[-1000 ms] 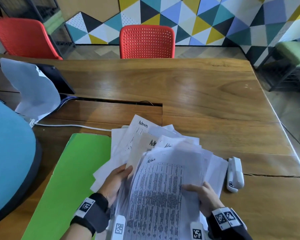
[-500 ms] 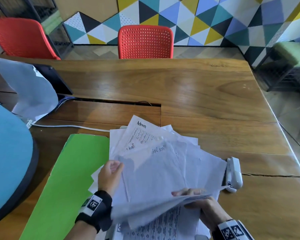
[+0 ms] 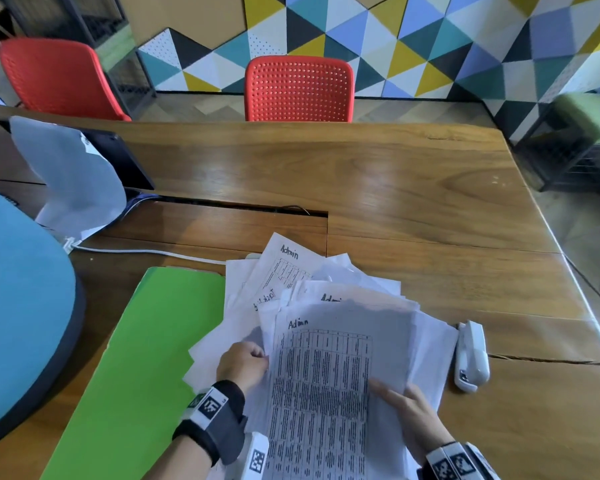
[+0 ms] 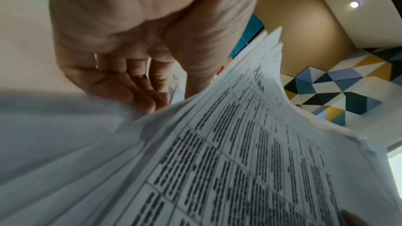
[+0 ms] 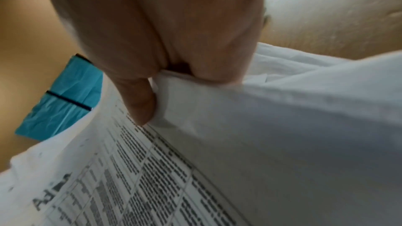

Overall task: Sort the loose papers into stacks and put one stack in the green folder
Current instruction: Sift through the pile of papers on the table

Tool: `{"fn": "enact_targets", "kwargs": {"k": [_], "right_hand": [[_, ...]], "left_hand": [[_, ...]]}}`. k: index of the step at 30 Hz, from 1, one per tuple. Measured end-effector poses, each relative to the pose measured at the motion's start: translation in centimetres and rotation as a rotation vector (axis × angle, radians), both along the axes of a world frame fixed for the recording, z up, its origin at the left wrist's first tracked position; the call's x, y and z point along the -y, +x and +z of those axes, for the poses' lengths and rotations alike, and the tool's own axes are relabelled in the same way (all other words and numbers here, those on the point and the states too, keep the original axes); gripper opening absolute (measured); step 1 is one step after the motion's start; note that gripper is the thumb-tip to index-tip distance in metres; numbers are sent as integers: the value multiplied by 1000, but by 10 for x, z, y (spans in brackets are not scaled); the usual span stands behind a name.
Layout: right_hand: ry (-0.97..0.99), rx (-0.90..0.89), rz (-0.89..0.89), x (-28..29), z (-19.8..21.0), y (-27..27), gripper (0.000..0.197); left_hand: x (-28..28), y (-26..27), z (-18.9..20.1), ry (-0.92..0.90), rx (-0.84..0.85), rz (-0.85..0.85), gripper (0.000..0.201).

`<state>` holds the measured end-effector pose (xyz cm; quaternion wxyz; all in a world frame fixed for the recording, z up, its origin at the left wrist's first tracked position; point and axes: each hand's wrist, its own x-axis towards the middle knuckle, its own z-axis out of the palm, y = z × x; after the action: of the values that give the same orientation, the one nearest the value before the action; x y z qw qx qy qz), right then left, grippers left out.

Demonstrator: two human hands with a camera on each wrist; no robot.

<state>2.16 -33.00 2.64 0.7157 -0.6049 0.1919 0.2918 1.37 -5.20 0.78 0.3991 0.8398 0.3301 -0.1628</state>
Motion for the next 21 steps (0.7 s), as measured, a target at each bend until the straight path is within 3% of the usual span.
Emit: {"fn": "enact_targets", "kwargs": {"k": [4, 7, 9, 12, 16, 18, 21], "right_hand": [[-107, 11, -119, 12, 5, 3, 18], [-231, 82, -245, 33, -3, 9, 27], [-359, 136, -280, 46, -9, 15, 21], [-453, 197, -255, 49, 0, 24, 2], [-477, 229, -188, 31, 11, 29, 18], [-487, 221, -133, 20, 7, 29, 25], [-467, 148, -90, 8, -2, 28, 66]], "left_hand": [[7, 0, -6, 1, 36, -18, 34], [1, 2, 4, 92, 115, 84, 27], [-16, -1, 18, 125, 212, 169, 16], [-48, -13, 57, -75, 438, 173, 8], [-57, -27, 144, -240, 769, 77, 34], [-36, -28, 174, -312, 867, -15, 35], [21, -17, 182, -344, 847, -225, 24]]}}
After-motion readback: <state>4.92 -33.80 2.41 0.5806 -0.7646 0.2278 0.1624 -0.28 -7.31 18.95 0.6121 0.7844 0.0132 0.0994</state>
